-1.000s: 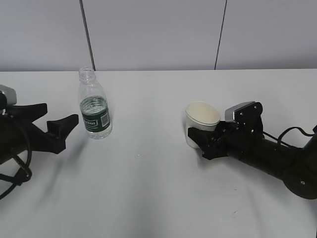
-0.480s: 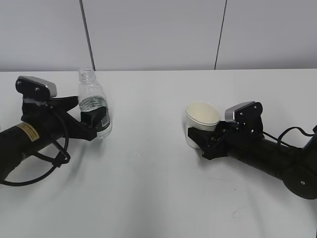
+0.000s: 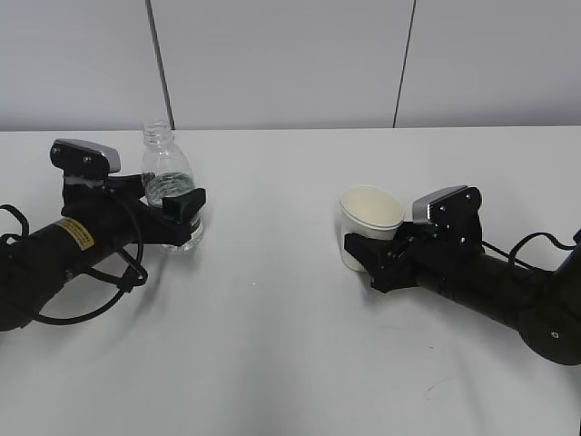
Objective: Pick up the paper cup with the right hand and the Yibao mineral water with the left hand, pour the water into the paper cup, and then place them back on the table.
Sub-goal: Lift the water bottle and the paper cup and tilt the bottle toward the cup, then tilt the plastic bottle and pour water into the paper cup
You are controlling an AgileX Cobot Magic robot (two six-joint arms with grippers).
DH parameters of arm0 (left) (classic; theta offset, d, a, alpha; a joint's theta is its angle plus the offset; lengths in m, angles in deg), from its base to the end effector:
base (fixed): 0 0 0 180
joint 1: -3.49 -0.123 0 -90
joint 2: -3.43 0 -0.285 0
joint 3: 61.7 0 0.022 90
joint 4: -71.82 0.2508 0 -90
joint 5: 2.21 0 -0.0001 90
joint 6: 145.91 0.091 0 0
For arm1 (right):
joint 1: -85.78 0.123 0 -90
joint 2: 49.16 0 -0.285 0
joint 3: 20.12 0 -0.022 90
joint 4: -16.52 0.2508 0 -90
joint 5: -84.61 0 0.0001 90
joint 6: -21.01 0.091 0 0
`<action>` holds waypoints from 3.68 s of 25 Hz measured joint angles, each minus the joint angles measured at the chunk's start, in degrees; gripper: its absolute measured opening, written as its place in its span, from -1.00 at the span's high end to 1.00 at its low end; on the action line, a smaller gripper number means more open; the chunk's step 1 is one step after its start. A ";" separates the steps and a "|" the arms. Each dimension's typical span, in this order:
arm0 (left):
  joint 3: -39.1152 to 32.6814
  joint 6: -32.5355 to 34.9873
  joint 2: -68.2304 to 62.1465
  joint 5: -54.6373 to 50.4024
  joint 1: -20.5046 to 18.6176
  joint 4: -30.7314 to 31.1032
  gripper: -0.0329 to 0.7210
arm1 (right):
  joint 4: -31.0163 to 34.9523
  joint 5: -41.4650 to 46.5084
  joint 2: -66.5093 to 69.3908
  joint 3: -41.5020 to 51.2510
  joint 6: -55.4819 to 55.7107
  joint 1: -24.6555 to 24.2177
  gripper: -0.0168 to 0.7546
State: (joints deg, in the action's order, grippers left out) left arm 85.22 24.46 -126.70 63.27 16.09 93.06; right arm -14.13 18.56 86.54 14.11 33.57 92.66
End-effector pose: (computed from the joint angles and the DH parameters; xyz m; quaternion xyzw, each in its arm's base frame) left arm 0.3467 -0.1082 0.0932 0.1870 0.7357 -0.1992 0.6198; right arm 0.3388 0.0836 0.0550 -0.1955 0.7700 0.2226 0.5651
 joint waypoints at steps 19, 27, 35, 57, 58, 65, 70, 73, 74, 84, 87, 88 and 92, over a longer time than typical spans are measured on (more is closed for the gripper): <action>0.09 -0.52 -1.46 -0.15 0.00 2.70 -0.10 | 0.10 0.00 0.00 0.00 0.00 0.00 -0.37; 0.09 -0.52 -0.71 -1.21 0.00 7.34 -0.04 | -1.97 0.00 0.00 0.00 0.00 0.00 -0.37; 0.09 -0.54 2.65 -5.08 0.00 12.01 -0.02 | -8.42 -0.26 0.00 0.00 0.78 0.00 -0.37; 0.03 -0.54 21.89 -38.38 4.48 25.77 -0.01 | -18.73 2.77 -3.54 -4.05 8.17 5.80 -0.37; -0.07 -0.54 22.54 -39.57 4.68 26.45 -0.01 | -19.19 3.22 -3.54 -4.65 8.91 6.27 -0.37; 0.90 -0.54 27.43 -49.39 5.83 29.74 0.01 | -24.25 8.66 -3.54 -9.26 14.39 8.80 -0.37; 2.60 -0.54 30.00 -56.95 7.36 32.24 0.03 | -26.25 10.64 -3.54 -12.24 17.89 9.97 -0.37; 3.67 -0.54 30.72 -62.20 9.47 34.58 0.04 | -26.59 11.74 -3.54 -13.61 19.40 10.35 -0.37; 4.17 -0.54 30.79 -63.57 10.16 35.16 0.04 | -26.69 11.86 -3.54 -13.95 19.81 10.35 -0.37; 7.82 -0.54 31.08 -74.64 14.69 40.89 0.04 | -29.68 12.97 -3.54 -16.00 23.04 10.75 -0.37; 8.31 -0.54 31.08 -78.15 16.34 43.67 0.04 | -30.04 13.33 -3.54 -16.09 23.26 10.75 -0.37; 8.39 -0.54 31.08 -78.94 16.82 44.24 0.04 | -30.16 13.33 -3.54 -16.14 23.30 10.75 -0.37; 8.57 -0.54 31.08 -80.76 17.63 46.32 0.04 | -30.97 13.37 -3.54 -16.23 23.75 10.75 -0.37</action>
State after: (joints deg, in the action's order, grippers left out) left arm 93.78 23.92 -95.63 -17.49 33.71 139.38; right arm -45.10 31.92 83.00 -2.12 57.32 103.42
